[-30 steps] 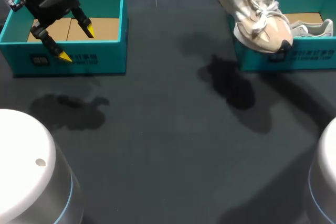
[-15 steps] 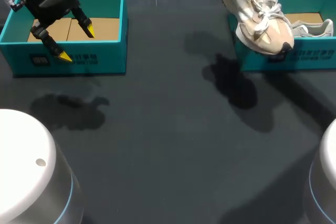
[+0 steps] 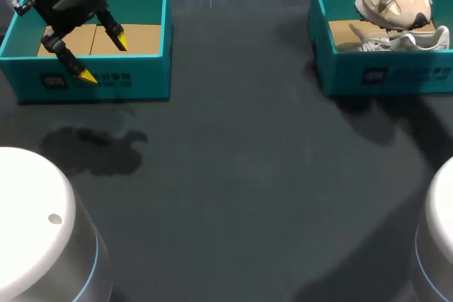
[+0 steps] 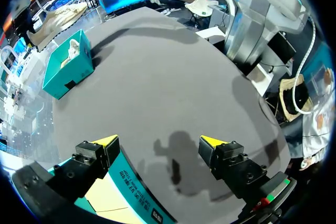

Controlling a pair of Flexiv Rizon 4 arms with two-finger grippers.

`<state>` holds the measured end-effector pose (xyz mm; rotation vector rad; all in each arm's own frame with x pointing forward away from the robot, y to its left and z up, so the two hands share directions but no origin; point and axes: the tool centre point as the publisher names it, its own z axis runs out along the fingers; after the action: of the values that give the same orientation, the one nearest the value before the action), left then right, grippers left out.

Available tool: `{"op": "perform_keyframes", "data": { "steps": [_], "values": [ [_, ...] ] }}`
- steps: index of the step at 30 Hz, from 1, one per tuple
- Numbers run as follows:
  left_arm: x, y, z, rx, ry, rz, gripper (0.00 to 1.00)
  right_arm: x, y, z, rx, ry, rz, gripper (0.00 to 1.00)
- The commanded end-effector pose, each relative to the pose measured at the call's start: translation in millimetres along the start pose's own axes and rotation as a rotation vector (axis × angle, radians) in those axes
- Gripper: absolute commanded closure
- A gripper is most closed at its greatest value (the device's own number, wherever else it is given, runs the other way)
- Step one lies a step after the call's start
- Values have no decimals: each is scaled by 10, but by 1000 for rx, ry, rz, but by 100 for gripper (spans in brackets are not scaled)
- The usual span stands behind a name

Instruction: Take the shoe out of the shoebox, open the shoe tongue, remove and reinsert the insole, then place the shoe into the shoebox

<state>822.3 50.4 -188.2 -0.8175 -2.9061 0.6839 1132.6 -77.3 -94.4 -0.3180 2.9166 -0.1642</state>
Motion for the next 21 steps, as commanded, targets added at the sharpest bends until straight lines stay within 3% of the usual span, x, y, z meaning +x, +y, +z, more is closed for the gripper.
{"op": "perform_keyframes", "data": {
  "steps": [1,11,21],
  "values": [
    [-6,0,-2,-2,3,1,0,-112,-73,10,-17,43,-4,100],
    [-6,0,-2,-2,3,1,0,-112,-73,10,-17,43,-4,100],
    [-6,0,-2,-2,3,1,0,-441,-786,227,7,40,-32,100]
  ]
}}
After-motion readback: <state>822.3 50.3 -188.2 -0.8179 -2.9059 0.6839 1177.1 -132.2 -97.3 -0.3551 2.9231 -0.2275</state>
